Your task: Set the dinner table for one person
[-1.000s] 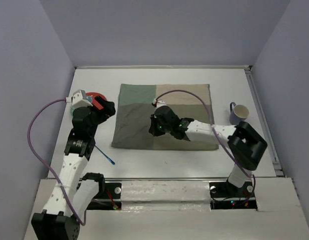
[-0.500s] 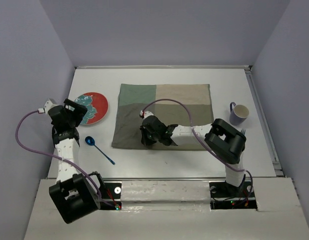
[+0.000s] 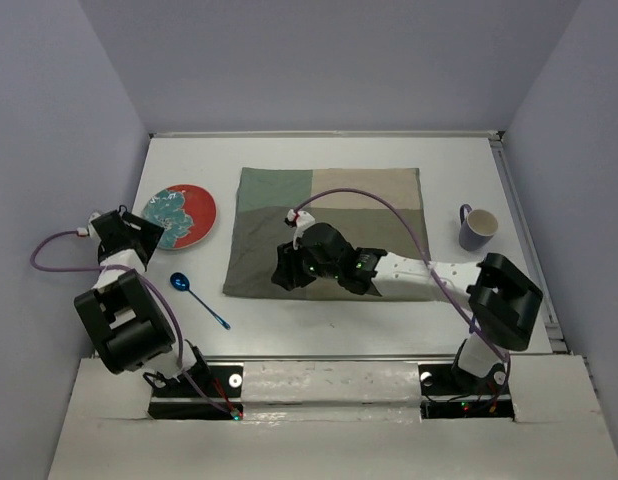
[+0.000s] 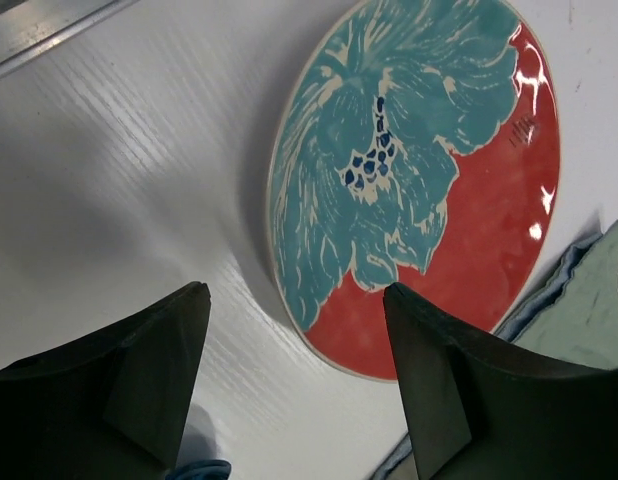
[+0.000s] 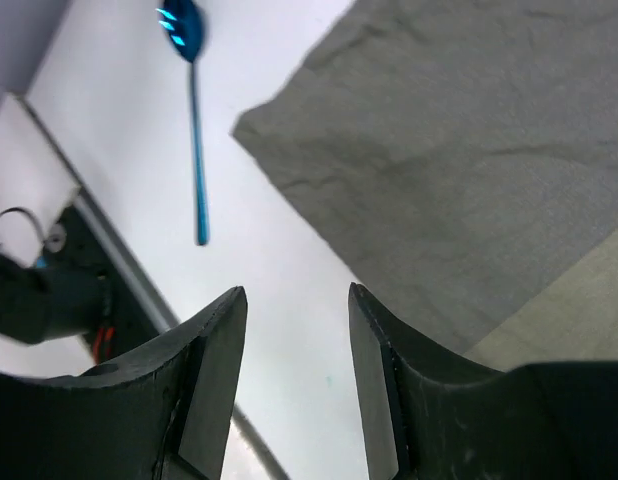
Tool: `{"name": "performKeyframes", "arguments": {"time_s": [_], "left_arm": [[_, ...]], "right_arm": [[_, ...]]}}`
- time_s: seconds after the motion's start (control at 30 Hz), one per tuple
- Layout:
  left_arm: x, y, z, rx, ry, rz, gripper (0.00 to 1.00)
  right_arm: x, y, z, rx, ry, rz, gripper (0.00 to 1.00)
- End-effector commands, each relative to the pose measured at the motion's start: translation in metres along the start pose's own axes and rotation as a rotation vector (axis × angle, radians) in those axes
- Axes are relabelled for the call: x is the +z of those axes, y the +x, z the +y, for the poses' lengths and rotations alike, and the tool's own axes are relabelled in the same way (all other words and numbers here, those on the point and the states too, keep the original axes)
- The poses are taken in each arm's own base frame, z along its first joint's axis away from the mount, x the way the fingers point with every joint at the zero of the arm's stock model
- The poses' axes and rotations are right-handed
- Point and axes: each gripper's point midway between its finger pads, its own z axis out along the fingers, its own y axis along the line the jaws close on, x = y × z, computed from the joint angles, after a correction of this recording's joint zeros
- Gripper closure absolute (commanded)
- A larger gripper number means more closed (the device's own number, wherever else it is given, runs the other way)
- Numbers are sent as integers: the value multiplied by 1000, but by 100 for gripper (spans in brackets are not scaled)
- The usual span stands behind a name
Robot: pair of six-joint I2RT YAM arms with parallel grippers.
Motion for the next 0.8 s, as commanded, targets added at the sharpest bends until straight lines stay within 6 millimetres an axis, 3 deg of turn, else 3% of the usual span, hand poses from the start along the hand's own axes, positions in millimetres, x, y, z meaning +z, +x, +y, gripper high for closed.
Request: {"name": "performKeyframes", "arguments": {"time_s": [0.0,0.13,0.3,0.47,0.77], "left_arm": [[1,-46,-22,39,31,-118,22],[13,-53,-17,68,-14,-117,24],[36,-34,-12,60,-10,-22,27],[46,-29,-10,52,-10,3,28],[71,-3,-10,-27,49,88,34]], "right_arm": [[-27,-25,30,-44,-100,-103,50],[-34,-25,26,-48,-87,-120,50],[-34,-25,23,-46,-77,-124,51],[-33,-26,22,-43,-69,-128,51],[-26,-22,18,-36,-52,-117,52]]}}
